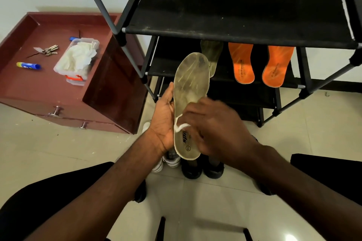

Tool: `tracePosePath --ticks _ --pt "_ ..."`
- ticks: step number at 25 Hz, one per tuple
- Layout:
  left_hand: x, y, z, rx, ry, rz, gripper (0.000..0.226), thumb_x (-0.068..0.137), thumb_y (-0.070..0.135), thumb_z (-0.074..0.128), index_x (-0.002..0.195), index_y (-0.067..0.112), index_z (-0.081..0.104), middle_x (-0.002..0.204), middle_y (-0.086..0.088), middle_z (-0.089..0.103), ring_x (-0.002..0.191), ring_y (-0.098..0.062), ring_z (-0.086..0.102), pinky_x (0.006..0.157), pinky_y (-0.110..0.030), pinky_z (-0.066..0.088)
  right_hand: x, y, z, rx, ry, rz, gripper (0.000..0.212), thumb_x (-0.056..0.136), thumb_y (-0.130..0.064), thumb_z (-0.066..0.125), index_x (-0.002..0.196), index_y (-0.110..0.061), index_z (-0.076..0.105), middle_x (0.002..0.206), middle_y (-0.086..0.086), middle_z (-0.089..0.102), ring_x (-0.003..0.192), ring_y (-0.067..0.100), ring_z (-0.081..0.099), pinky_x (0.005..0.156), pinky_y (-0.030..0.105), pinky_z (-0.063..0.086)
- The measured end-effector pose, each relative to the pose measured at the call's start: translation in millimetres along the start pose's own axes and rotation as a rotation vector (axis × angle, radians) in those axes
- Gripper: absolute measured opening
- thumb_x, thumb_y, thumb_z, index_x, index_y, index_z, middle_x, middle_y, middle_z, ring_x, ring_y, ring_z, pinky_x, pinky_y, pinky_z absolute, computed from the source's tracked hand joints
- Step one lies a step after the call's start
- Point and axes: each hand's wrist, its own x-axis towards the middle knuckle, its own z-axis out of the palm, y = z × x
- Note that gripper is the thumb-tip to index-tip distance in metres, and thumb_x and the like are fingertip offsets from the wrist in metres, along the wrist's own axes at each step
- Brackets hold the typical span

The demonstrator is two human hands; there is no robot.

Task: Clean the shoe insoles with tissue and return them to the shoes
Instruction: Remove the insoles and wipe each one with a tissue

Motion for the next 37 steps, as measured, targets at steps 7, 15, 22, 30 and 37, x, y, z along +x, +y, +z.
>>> tracePosePath --ticks 7,15,22,30,37 --pt "2.5 -5.6 1.1 0.036 -0.002 0.007 0.06 0.106 0.055 0.046 0.132 0.006 0.066 0.115 -0.012 0.071 0.108 -0.024 0.069 0.102 -0.036 0.054 0.9 -5.9 6.0 0.125 0.089 0.163 0.018 0.088 -0.02 0.068 0.103 -0.022 0.077 0.1 -0.007 0.07 0.093 0.015 0.057 0.076 0.032 0.049" --pt "5.0 0.8 0.0 0.055 -0.046 0.026 0.066 0.105 0.062 0.041 0.126 0.006 0.069 0.11 -0.013 0.072 0.098 -0.024 0.071 0.091 -0.039 0.058 -1.2 -3.2 2.3 0.029 0.103 0.26 0.022 0.074 -0.011 0.081 0.095 -0.019 0.079 0.089 -0.003 0.064 0.082 0.023 0.057 0.068 0.035 0.04" --pt "13.6 11.0 -13.2 0.018 -0.046 0.036 0.07 0.103 0.064 0.044 0.125 0.003 0.07 0.113 -0.018 0.063 0.1 -0.027 0.061 0.098 -0.04 0.049 -5.8 -6.2 5.7 0.091 0.134 0.321 0.019 0.081 -0.014 0.078 0.1 -0.016 0.075 0.093 0.001 0.066 0.077 0.024 0.064 0.064 0.039 0.054" --pt "8.9 3.5 -5.5 0.025 -0.087 0.023 0.066 0.102 0.063 0.044 0.127 0.006 0.068 0.108 -0.013 0.069 0.094 -0.024 0.07 0.088 -0.036 0.058 6.1 -5.1 3.6 0.229 0.178 0.339 0.019 0.087 -0.022 0.063 0.098 -0.019 0.078 0.092 -0.004 0.066 0.078 0.015 0.064 0.063 0.038 0.056" --pt "20.2 27.0 -20.4 -0.029 -0.132 0.08 0.069 0.098 0.069 0.037 0.117 0.005 0.056 0.101 -0.006 0.053 0.085 -0.016 0.049 0.077 -0.03 0.036 -14.9 -13.2 12.2 0.342 0.005 0.171 0.024 0.086 -0.011 0.078 0.095 -0.033 0.08 0.093 -0.013 0.062 0.096 0.014 0.065 0.066 0.042 0.059"
